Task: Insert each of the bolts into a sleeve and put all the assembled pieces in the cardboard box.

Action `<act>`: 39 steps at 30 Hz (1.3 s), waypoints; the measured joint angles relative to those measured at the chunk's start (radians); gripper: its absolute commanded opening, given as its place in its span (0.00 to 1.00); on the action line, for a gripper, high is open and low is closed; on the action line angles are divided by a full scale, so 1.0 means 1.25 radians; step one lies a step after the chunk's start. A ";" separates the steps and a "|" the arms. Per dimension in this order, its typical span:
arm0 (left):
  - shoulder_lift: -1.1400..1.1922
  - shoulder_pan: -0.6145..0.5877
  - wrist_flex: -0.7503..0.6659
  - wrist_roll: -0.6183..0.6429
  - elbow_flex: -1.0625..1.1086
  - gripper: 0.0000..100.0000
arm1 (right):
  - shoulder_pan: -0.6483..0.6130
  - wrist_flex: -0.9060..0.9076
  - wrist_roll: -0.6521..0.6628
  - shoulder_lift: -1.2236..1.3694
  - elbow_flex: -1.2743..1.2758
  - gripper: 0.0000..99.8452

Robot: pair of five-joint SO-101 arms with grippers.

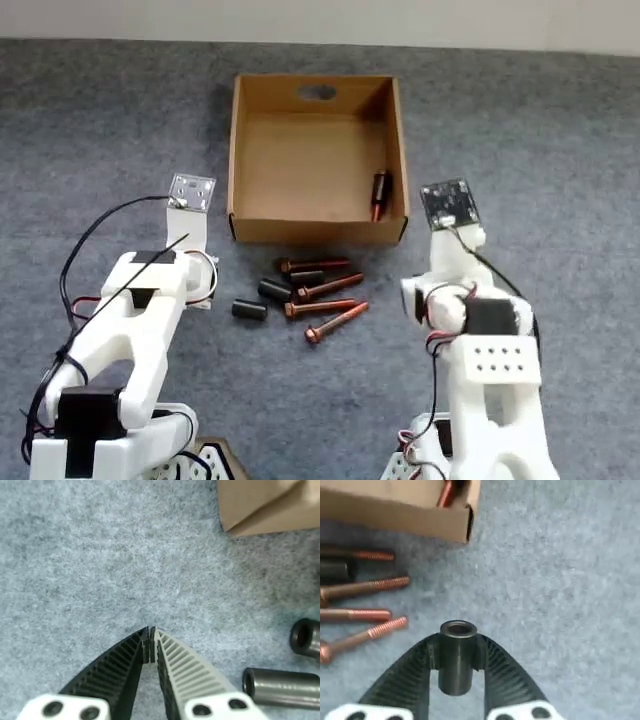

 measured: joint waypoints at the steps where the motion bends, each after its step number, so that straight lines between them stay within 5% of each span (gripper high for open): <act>1: 0.000 0.004 0.000 0.001 0.000 0.09 | -0.002 -0.028 -0.031 -0.006 0.026 0.01; 7: -0.009 0.091 0.043 0.000 -0.007 0.21 | -0.007 -0.141 -0.102 -0.018 0.134 0.01; 19: -0.011 0.306 0.253 -0.001 -0.097 0.21 | 0.098 -0.150 -0.106 -0.021 0.146 0.01; 24: -0.011 0.320 0.269 -0.001 -0.137 0.21 | 0.103 -0.150 -0.106 -0.021 0.146 0.01; 32: -0.108 0.351 0.466 0.028 -0.277 0.21 | 0.103 -0.150 -0.107 -0.021 0.146 0.01; 39: -0.136 0.517 0.465 0.052 -0.266 0.21 | 0.128 -0.150 -0.107 -0.021 0.146 0.01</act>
